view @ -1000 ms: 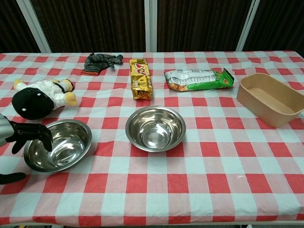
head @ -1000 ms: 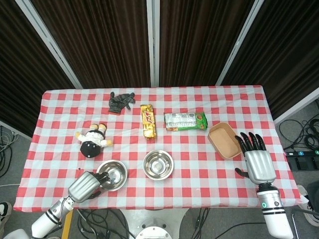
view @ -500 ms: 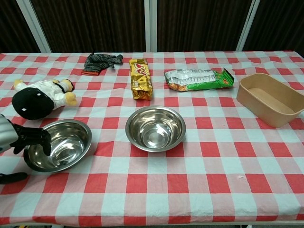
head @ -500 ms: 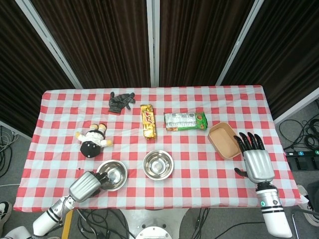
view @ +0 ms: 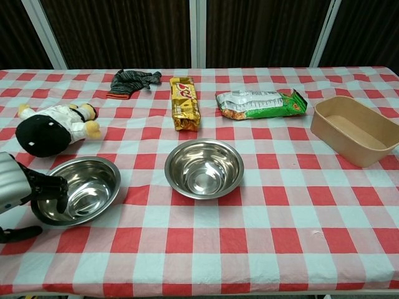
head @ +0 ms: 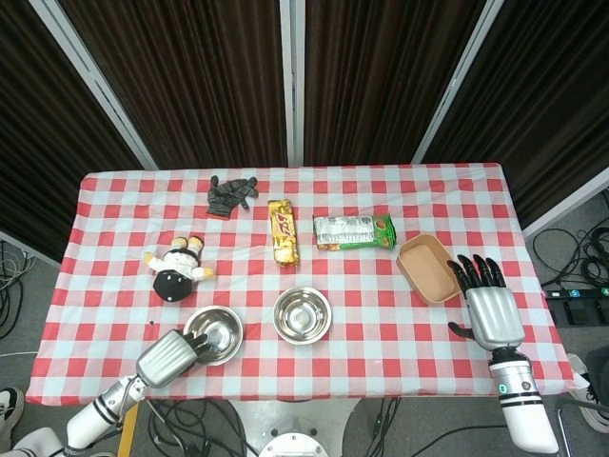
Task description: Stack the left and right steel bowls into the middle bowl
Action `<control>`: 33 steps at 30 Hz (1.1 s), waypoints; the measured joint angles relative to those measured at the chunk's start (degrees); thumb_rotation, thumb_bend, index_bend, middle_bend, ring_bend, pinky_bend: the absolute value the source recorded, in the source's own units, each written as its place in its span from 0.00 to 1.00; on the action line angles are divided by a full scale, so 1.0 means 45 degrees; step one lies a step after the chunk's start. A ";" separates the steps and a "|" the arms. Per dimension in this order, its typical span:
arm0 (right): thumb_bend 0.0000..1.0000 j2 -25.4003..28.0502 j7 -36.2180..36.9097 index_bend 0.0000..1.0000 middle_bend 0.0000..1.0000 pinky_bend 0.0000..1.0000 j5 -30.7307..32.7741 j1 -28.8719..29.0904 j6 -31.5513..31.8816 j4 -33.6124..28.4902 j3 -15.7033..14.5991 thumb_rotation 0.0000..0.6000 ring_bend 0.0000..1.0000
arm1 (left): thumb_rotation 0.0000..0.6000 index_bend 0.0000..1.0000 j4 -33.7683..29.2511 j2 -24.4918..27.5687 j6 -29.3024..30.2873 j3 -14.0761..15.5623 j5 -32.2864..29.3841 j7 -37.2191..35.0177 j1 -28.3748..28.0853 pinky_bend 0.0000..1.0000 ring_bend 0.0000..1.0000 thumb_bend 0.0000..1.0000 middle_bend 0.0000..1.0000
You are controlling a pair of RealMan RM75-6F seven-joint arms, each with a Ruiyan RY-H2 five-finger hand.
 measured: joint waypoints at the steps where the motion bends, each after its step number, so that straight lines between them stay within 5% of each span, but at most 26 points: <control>1: 0.00 0.0008 0.0028 0.11 0.08 0.05 -0.0006 -0.0002 -0.0007 0.0009 -0.0011 1.00 0.00 | 1.00 0.53 0.0053 -0.0030 0.0017 0.0013 0.0008 0.0006 -0.0010 0.83 0.68 0.26 0.53; 33: 0.00 0.0082 0.0491 0.11 0.08 0.05 0.0413 0.0015 -0.0290 0.0260 -0.0115 1.00 0.00 | 1.00 0.69 0.2516 -0.1545 0.1252 0.0138 0.0111 -0.0256 -0.0242 0.87 0.78 0.34 0.68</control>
